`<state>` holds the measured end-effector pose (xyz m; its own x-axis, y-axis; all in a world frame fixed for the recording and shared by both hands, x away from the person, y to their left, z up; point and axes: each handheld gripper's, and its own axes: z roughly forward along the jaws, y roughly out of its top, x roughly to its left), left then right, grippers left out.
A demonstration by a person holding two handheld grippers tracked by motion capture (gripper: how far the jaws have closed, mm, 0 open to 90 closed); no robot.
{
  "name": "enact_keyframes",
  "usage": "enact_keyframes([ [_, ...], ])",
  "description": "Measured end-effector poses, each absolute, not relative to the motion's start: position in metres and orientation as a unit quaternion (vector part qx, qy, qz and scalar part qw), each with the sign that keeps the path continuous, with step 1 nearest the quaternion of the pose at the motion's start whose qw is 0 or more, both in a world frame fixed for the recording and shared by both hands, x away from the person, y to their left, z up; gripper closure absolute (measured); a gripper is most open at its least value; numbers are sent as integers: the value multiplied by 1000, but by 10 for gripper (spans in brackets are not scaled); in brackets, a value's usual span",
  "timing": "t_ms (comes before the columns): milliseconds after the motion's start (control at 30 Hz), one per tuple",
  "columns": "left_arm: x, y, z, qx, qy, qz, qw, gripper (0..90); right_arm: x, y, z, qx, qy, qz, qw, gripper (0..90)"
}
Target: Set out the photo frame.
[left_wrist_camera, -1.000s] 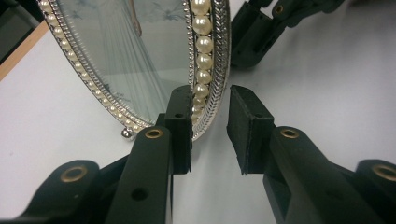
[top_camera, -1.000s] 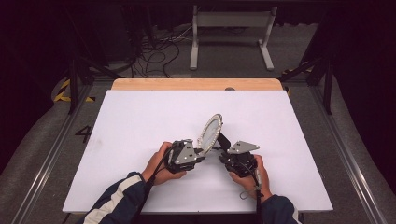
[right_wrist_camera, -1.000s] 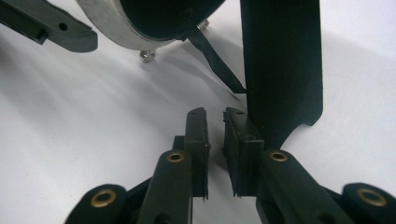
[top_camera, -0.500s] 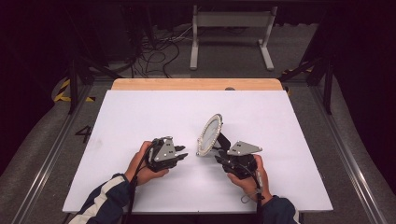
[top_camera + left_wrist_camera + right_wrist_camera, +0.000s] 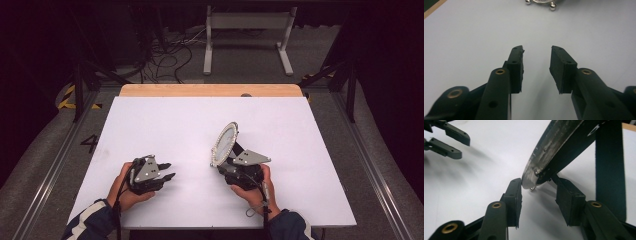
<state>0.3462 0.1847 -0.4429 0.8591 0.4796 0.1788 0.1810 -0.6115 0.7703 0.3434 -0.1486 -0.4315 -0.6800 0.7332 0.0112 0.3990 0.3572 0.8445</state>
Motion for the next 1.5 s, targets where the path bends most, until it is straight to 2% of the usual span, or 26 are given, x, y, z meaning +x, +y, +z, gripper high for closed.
enact_keyframes([
  [33,346,185,-443,878,188,187,399,602,343,-149,-432,353,802,444,188,540],
  [67,345,190,-444,875,197,191,398,580,345,-144,-433,363,798,443,189,472],
  [333,349,187,-445,872,207,202,396,535,353,-135,-433,388,775,459,193,423],
  [600,349,182,-445,874,201,203,393,523,354,-140,-433,404,754,479,199,478],
  [667,349,182,-446,876,202,202,389,516,350,-138,-434,398,754,480,207,529],
  [1500,350,180,-447,879,206,199,382,472,344,-157,-431,376,772,483,170,604],
])
